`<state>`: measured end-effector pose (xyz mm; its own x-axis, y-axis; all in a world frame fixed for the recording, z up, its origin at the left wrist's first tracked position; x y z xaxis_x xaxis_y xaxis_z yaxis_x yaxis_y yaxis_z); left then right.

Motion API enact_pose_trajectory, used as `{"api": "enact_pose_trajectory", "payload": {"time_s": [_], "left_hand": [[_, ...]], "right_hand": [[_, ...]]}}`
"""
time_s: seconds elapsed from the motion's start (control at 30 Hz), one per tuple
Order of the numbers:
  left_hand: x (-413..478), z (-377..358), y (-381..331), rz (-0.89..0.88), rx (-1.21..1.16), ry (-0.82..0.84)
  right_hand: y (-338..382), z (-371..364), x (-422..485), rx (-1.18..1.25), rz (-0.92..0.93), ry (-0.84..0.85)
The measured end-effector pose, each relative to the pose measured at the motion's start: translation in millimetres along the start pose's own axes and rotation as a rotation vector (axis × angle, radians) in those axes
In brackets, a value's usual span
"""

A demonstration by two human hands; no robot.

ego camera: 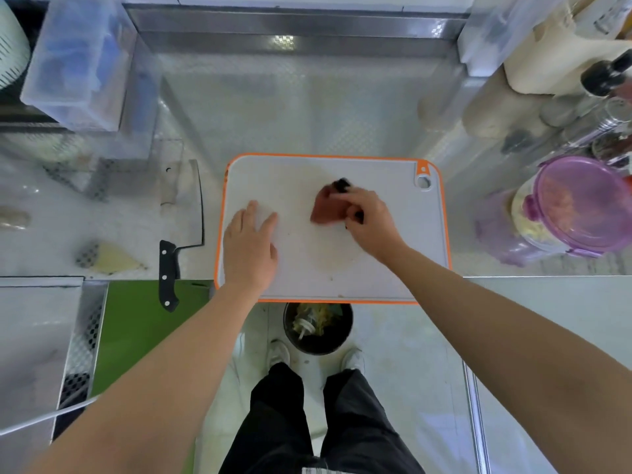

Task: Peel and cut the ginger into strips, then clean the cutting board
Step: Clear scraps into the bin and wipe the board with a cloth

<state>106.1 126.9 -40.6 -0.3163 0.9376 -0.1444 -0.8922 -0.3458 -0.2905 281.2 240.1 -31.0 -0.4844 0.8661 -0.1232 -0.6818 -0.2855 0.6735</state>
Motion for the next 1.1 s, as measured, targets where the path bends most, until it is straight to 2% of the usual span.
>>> {"api": "enact_pose_trajectory", "payload": {"time_s": [0.03, 0.1, 0.2, 0.27, 0.3, 0.37, 0.43, 0.47, 0.57, 0.67, 0.7, 0.8, 0.83, 0.9, 1.03, 1.1], "left_hand": [[-5.4, 5.8, 0.0, 0.036, 0.041, -0.032], [-14.1, 6.9, 0.7, 0.092, 0.077, -0.03], [-19.4, -3.0, 1.1, 0.091, 0.11, 0.036], [-21.4, -5.2, 1.1, 0.082, 0.103, 0.054], [-23.0, -4.9, 0.6, 0.079, 0.091, 0.056], [-29.4, -3.2, -1.4, 0.083, 0.058, 0.048], [-41.0, -2.1, -8.6, 0.065, 0.058, 0.021], [-47.6, -4.5, -14.2, 0.048, 0.061, 0.022], [-61.4, -15.8, -25.0, 0.036, 0.052, 0.064], [-64.2, -21.2, -25.2, 0.02, 0.102, 0.098], [-64.7, -22.1, -25.0, 0.015, 0.104, 0.104], [-66.9, -23.1, -24.6, 0.047, 0.09, 0.117], [-67.9, -24.2, -25.6, 0.056, 0.093, 0.126], [-70.3, -27.4, -28.2, 0.057, 0.116, 0.145], [-70.1, -28.2, -26.5, 0.062, 0.15, 0.146], [-69.3, -26.7, -26.2, 0.055, 0.141, 0.14]], "right_hand": [[-3.7, -0.9, 1.0, -0.027, -0.032, -0.028], [3.0, -17.1, -11.5, -0.058, 0.035, -0.006], [24.5, -38.5, -52.9, -0.042, 0.159, 0.221], [24.9, -41.6, -68.2, 0.008, 0.117, 0.414], [19.4, -36.1, -67.2, 0.061, 0.062, 0.42], [5.7, -11.5, -52.6, 0.089, -0.014, 0.229], [-7.0, 1.4, -47.1, -0.035, -0.034, 0.039], [-8.5, -1.8, -51.4, -0.082, -0.031, 0.007], [0.9, -27.6, -79.5, -0.084, 0.041, 0.091], [11.1, -41.6, -110.6, 0.067, 0.038, 0.396], [10.8, -34.7, -112.7, 0.103, 0.022, 0.389], [-6.4, 2.8, -97.0, 0.037, -0.034, 0.02], [-11.4, 5.1, -97.6, -0.011, -0.058, -0.045], [-9.2, -11.8, -109.1, -0.056, -0.043, -0.011], [9.7, -31.8, -140.3, 0.086, 0.022, 0.262], [3.9, -13.8, -128.5, 0.1, -0.009, 0.118]]}}
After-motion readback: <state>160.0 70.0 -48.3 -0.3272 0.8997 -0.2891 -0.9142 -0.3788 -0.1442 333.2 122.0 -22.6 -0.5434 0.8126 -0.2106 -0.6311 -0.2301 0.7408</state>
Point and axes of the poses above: each hand's wrist, its own x-axis towards the middle knuckle, its own z-axis out of the back of the hand, y = z × x, the point moved 10 cm from there along x, towards the middle knuckle, and after that the axes turned 4 degrees about -x, right-handed, at the moved point
